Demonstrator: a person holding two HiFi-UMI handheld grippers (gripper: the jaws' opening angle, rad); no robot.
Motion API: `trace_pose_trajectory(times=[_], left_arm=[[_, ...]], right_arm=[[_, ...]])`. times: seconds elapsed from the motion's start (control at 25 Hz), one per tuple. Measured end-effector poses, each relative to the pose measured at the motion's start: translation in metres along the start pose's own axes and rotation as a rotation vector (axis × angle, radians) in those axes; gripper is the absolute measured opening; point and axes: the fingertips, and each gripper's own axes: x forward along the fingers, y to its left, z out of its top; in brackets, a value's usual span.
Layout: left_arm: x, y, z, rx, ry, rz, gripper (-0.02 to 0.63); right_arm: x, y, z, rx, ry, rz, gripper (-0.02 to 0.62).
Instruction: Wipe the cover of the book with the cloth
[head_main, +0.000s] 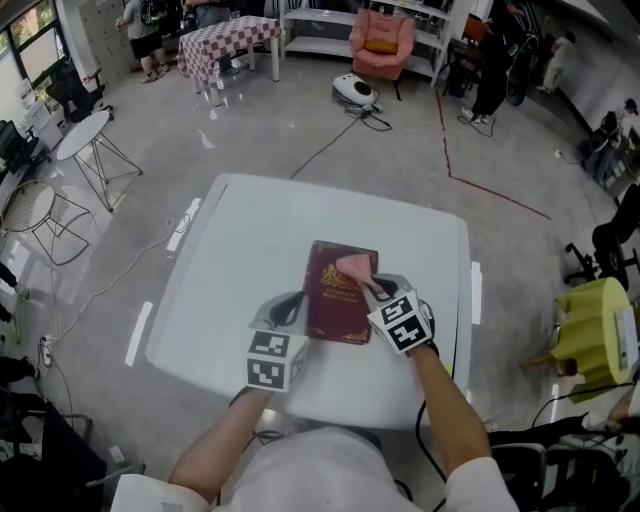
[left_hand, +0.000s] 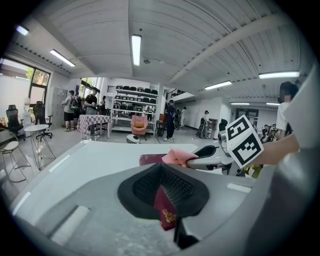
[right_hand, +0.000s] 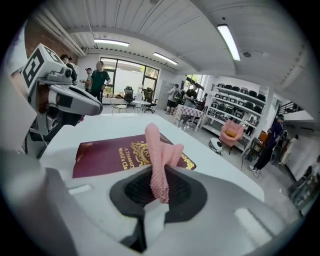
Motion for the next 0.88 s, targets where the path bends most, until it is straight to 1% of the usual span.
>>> trace_pose_trajectory(times=[0.36,0.64,0.88], left_arm=[[-0.019,-0.015,-0.003,0.008,-0.022,-0.024,0.006],[-0.034,-0.017,-0.009,-0.002,-0.028,-0.029,0.006],[-0.036,-0.020,-0.013,-0.002,-0.027,-0.031,0.006]], right_arm=[[-0.033,0.047,-0.016,-0.010,-0.002,0.042,0.038],[-0.052,0.081,-0.024,-0.012,-0.004,0.064,0.038],[-0.066,0.100,-0.031,-0.019,-0.006,0.079,0.038]])
